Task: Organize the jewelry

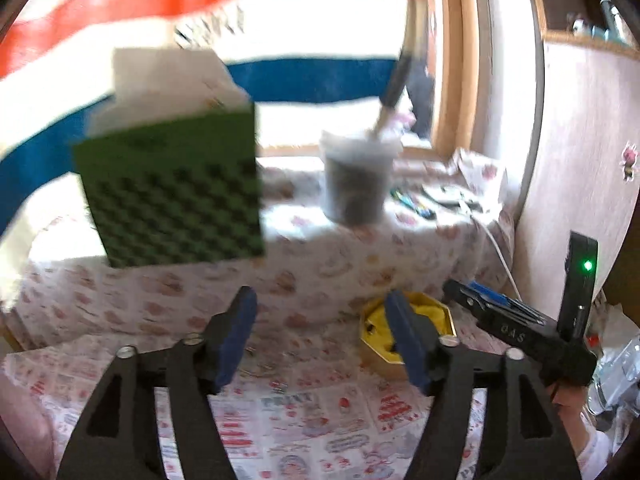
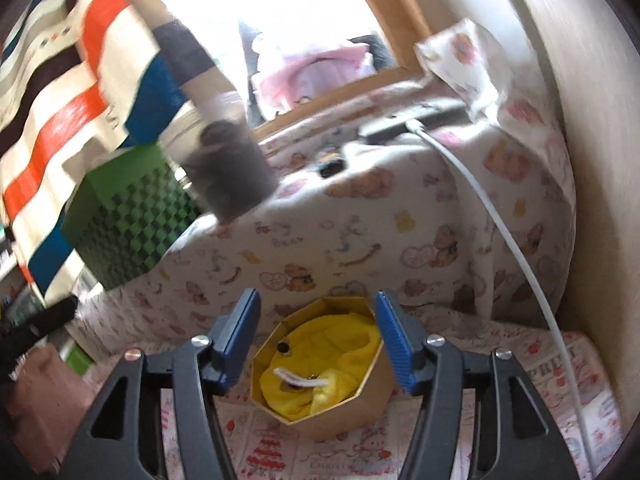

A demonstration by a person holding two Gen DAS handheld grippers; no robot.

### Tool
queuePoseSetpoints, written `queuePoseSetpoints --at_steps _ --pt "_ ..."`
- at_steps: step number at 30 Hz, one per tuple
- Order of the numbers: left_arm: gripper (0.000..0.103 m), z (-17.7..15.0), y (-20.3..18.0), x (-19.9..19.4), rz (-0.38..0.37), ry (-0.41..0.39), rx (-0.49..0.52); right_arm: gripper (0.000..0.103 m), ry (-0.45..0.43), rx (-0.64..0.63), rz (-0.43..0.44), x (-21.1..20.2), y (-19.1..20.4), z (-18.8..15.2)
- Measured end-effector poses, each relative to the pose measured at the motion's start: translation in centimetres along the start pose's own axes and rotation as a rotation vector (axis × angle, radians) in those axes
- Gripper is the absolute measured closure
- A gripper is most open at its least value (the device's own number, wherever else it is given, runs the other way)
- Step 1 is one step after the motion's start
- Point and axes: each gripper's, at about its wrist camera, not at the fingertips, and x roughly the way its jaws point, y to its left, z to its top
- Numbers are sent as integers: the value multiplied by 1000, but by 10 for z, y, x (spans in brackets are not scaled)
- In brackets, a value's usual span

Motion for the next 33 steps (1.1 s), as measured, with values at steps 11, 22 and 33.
queuePoseSetpoints --at_steps 11,22,33 --pt "0 -15 33 -39 126 -170 -20 18 -75 -49 12 -31 26 -4" --pt "0 -45 97 -2 183 -66 -73 0 -12 -38 -57 -17 28 -12" --pt "1 -75 143 23 227 22 -94 0 90 -221 -63 -8 87 -19"
